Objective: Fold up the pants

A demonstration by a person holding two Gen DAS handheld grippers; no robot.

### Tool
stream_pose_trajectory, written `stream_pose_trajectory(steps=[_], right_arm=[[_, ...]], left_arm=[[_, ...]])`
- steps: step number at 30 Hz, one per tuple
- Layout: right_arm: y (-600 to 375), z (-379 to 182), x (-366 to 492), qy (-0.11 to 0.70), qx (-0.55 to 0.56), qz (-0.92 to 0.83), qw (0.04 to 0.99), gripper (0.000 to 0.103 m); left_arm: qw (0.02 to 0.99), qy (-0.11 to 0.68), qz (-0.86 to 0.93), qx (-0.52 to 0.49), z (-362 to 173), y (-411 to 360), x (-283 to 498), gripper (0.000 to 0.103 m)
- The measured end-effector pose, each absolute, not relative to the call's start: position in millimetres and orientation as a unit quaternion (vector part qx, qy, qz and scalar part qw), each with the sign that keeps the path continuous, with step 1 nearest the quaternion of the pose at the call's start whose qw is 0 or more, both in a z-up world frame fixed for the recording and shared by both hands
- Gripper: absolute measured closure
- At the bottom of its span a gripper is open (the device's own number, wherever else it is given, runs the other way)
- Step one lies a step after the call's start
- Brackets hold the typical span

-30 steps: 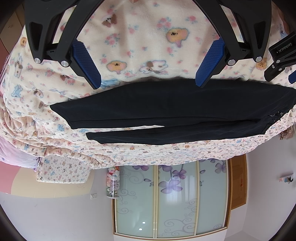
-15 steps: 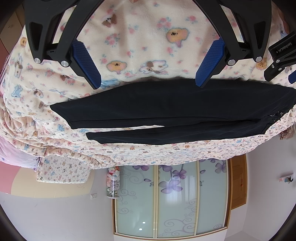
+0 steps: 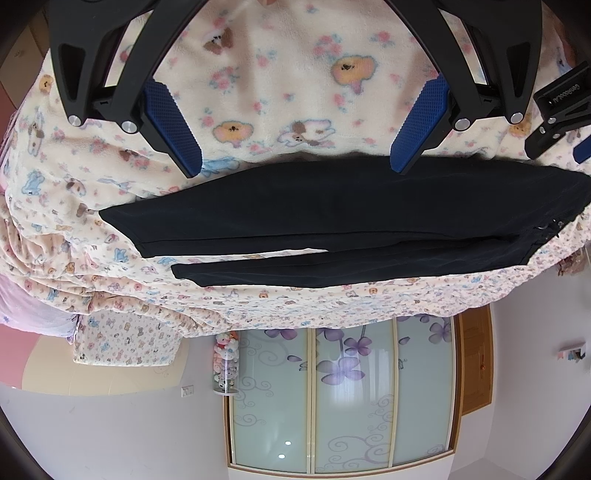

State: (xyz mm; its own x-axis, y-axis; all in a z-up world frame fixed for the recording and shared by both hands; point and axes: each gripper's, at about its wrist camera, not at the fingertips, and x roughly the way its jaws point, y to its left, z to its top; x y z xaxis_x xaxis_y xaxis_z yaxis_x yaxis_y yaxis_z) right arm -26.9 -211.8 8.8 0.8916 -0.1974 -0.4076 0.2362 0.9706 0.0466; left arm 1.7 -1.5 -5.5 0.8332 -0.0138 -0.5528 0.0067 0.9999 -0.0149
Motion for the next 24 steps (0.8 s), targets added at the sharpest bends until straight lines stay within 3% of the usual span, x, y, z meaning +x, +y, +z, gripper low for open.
stream_pose_trajectory(steps=[13, 24], right_arm=[[-289, 33, 41, 0.242, 0.149, -0.019, 0.959, 0.001], [-417, 69, 172, 0.278, 0.232, 0.006, 0.932, 0.001]], left_arm=[[0.969, 0.249, 0.002, 0.003, 19, -9, 35, 0.002], [0.976, 0.218, 0.021, 0.000, 24, -24, 90, 0.002]])
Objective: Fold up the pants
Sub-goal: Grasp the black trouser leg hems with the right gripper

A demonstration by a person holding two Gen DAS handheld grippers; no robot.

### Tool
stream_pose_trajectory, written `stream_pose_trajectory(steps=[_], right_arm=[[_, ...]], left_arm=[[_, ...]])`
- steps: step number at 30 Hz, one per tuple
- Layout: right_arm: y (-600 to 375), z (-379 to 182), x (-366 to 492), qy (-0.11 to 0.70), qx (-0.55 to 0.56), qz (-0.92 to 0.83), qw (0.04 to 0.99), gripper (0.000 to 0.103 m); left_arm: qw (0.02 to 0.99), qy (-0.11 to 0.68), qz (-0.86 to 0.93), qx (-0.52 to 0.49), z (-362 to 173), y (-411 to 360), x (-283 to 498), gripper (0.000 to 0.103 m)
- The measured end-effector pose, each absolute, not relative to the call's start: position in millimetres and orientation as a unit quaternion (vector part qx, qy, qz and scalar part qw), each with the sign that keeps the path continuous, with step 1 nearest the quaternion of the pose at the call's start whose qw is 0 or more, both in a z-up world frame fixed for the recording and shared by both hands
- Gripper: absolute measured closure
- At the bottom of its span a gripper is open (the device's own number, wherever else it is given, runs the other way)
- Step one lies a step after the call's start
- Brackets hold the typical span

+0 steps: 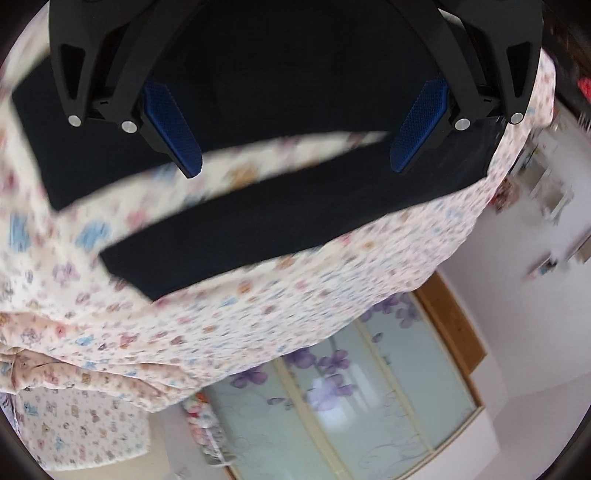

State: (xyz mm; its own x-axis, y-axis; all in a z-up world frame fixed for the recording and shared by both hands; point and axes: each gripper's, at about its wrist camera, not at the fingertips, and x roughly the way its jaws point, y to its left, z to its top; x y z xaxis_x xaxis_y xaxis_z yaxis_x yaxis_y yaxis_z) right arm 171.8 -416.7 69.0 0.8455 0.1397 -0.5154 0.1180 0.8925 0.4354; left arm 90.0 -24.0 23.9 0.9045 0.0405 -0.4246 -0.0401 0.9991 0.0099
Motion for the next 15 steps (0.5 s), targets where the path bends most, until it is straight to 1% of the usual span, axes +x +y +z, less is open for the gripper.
stream_pose_trajectory(steps=[3, 5, 10, 11, 13, 15], right_arm=[[-457, 73, 214, 0.286, 0.252, -0.022, 0.924, 0.001], [-477, 69, 238, 0.290, 0.264, -0.031, 0.920, 0.001], [-523, 47, 301, 0.326, 0.287, -0.071, 0.898, 0.003], [-527, 44, 308, 0.328, 0.287, -0.076, 0.897, 0.009], [-537, 38, 324, 0.330, 0.281, -0.097, 0.896, 0.012], [-543, 36, 335, 0.330, 0.264, -0.119, 0.899, 0.019]], left_arm=[[0.971, 0.240, 0.007, 0.003, 15, -29, 94, 0.002], [0.970, 0.242, -0.012, -0.004, 12, -28, 94, 0.002], [0.967, 0.249, -0.048, -0.016, 9, -28, 98, 0.002], [0.967, 0.250, -0.050, -0.017, 8, -28, 99, 0.002], [0.966, 0.250, -0.057, -0.021, 7, -28, 99, 0.002], [0.966, 0.249, -0.059, -0.026, 7, -26, 99, 0.002]])
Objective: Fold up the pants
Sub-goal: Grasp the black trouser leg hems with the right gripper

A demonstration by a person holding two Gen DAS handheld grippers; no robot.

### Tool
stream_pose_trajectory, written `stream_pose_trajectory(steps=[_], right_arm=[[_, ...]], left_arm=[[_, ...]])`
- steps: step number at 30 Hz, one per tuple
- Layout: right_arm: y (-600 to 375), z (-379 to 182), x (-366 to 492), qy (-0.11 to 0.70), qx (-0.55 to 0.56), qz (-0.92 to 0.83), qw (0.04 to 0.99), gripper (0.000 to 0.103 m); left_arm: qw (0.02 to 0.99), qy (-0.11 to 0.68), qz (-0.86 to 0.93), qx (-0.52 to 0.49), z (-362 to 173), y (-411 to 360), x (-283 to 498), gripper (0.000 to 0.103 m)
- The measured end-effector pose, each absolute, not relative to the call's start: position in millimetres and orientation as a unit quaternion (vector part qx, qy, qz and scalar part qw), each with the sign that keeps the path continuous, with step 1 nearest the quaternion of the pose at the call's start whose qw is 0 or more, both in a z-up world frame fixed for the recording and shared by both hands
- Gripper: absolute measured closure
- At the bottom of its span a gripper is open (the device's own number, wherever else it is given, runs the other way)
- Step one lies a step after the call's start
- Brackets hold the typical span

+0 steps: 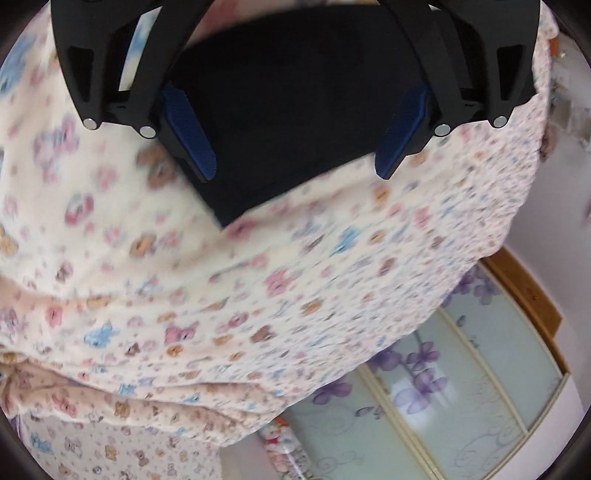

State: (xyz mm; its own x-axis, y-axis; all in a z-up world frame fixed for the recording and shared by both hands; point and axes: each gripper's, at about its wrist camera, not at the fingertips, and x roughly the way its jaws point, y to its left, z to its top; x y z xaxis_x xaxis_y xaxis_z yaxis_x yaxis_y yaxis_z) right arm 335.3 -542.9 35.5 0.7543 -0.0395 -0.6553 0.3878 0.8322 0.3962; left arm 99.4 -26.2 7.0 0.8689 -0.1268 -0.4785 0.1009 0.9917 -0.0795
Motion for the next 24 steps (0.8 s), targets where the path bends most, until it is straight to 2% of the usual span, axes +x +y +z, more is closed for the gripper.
stream_pose_trajectory(steps=[4, 10, 12, 14, 16, 20, 24], right_arm=[[-552, 23, 354, 0.338, 0.229, -0.168, 0.897, 0.029], [-559, -12, 370, 0.370, 0.227, -0.197, 0.879, 0.032], [-556, -16, 372, 0.373, 0.208, -0.210, 0.880, 0.040], [-556, -15, 368, 0.365, 0.208, -0.214, 0.882, 0.068], [-553, -11, 365, 0.356, 0.211, -0.195, 0.889, 0.084], [-544, 10, 342, 0.308, 0.214, -0.172, 0.911, 0.092], [-541, 39, 294, 0.242, 0.240, -0.121, 0.932, 0.093]], left_arm=[[0.965, 0.254, -0.058, -0.034, 6, -23, 103, 0.002], [0.962, 0.267, -0.053, -0.024, 3, -27, 108, 0.002], [0.963, 0.265, -0.052, -0.020, 4, -28, 107, 0.002], [0.963, 0.266, -0.051, -0.019, 4, -27, 108, 0.002], [0.962, 0.268, -0.051, -0.020, 3, -26, 109, 0.002], [0.961, 0.269, -0.051, -0.027, 2, -23, 111, 0.002], [0.962, 0.267, -0.052, -0.037, 2, -19, 111, 0.002]])
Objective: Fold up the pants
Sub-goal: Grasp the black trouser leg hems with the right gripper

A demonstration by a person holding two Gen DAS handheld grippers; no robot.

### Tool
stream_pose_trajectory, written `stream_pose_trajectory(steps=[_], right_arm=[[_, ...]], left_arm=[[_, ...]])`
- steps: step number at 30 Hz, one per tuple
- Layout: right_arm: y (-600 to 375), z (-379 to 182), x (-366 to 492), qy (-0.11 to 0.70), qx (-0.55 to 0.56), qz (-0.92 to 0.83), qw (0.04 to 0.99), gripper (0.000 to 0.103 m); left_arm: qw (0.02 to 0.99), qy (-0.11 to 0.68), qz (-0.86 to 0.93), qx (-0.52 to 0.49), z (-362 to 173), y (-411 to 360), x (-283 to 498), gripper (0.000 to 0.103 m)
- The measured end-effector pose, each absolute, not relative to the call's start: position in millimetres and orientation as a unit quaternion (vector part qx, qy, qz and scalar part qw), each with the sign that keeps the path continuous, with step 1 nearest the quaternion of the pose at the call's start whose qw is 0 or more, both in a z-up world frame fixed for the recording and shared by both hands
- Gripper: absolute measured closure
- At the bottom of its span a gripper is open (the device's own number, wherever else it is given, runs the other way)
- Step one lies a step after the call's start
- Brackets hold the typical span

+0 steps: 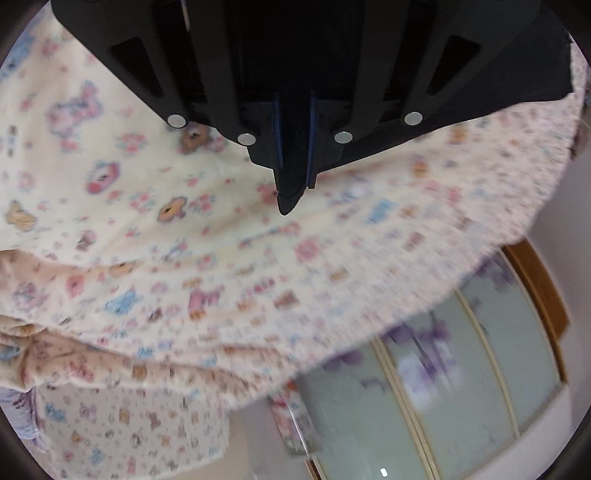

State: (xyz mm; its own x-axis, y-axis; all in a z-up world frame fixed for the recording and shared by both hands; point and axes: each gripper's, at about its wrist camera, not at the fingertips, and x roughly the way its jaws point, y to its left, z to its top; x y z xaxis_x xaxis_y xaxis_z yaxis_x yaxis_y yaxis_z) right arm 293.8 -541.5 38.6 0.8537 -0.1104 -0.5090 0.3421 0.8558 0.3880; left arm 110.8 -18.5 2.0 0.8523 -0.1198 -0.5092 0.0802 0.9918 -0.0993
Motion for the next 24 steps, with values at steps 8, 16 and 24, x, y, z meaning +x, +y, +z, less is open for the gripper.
stream_pose_trajectory(steps=[8, 16, 24], right_arm=[[-515, 53, 146, 0.180, 0.304, -0.027, 0.935, 0.094], [-462, 3, 66, 0.289, 0.221, -0.081, 0.928, 0.092], [-464, 18, 44, 0.316, 0.367, -0.061, 0.873, 0.039]], left_arm=[[0.961, 0.263, -0.052, -0.064, 2, -8, 109, 0.002], [0.961, 0.256, -0.053, -0.089, 3, -1, 107, 0.002], [0.960, 0.259, -0.051, -0.093, 2, 1, 108, 0.002]])
